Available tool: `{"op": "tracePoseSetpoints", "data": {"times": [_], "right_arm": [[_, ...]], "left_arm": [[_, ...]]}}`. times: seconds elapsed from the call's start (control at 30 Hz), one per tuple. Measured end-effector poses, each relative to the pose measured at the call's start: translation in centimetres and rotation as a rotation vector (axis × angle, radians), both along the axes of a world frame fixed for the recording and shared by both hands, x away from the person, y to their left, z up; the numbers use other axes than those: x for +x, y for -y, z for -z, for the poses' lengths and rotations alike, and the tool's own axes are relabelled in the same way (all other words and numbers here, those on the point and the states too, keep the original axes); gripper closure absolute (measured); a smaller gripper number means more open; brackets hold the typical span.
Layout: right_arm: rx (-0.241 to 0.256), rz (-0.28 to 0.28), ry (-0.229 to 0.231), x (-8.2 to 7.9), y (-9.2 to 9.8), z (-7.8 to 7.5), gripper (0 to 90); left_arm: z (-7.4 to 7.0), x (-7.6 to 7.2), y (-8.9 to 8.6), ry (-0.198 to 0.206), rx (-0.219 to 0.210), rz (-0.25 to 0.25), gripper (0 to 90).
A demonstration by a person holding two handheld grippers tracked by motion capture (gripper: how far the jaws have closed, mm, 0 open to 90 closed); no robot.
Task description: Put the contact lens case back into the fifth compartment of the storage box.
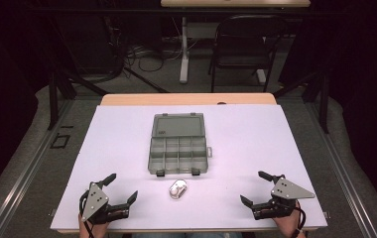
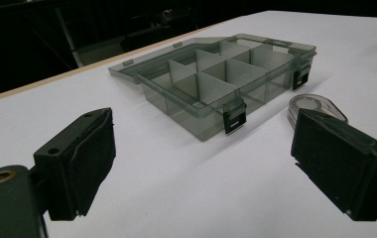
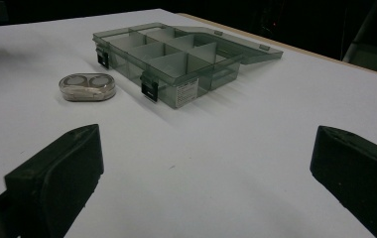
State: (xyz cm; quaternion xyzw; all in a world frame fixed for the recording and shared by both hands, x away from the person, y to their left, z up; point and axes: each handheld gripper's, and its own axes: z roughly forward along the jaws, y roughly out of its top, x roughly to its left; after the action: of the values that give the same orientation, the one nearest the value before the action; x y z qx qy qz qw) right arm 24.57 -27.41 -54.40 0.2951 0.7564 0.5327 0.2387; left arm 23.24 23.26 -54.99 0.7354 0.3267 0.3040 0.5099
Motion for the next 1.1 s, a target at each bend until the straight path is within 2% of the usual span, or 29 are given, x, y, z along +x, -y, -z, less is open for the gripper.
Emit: {"op": "tracePoseSetpoints", "data": {"times": [0.37,0.9,1.1], "right_arm": [[-0.007,-0.001,-0.003,0.0,0.0,0.0,0.0],[-0.013,0.002,-0.019,0.2,-0.1,0.2,0.0],[-0.015,0.006,-0.019,0.3,0.0,0.2,0.0]], "left_arm": [[-0.3,0.0,1.2,0.0,0.014,0.013,10.1],[-0.3,0.5,3.1,-0.05,0.025,0.036,10.1],[-0.3,0.8,4.1,-0.1,0.044,0.055,10.0]]}}
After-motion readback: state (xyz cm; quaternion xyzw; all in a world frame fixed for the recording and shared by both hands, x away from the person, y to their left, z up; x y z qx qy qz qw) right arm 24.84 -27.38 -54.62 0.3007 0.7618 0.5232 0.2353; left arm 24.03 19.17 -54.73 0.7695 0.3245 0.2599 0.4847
